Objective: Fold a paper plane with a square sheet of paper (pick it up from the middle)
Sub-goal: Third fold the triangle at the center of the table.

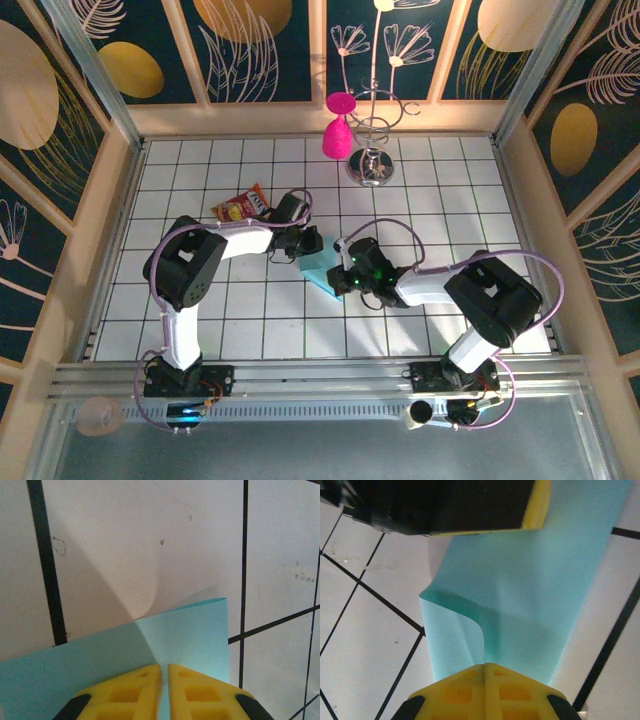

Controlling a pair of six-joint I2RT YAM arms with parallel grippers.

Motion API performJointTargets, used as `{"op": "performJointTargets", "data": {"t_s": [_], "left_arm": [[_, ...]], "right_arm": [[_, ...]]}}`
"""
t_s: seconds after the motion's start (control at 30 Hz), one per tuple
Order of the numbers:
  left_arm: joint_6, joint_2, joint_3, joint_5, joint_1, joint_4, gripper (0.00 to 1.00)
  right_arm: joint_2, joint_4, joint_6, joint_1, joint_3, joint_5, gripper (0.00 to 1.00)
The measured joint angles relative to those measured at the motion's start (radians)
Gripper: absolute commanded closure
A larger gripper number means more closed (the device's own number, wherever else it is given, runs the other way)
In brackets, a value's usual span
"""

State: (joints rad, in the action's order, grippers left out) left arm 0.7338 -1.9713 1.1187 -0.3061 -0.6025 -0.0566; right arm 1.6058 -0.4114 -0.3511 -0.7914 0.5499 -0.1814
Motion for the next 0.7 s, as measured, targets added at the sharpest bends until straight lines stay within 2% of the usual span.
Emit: {"op": "performJointTargets", "data": {"t_s": [0.7], "left_arm": [[0.001,0.008,0.003,0.000,0.000,-0.003,0.84]], "right_arm": [[0.034,0.008,-0.052,0.005,0.005,0.005,1.00]]}}
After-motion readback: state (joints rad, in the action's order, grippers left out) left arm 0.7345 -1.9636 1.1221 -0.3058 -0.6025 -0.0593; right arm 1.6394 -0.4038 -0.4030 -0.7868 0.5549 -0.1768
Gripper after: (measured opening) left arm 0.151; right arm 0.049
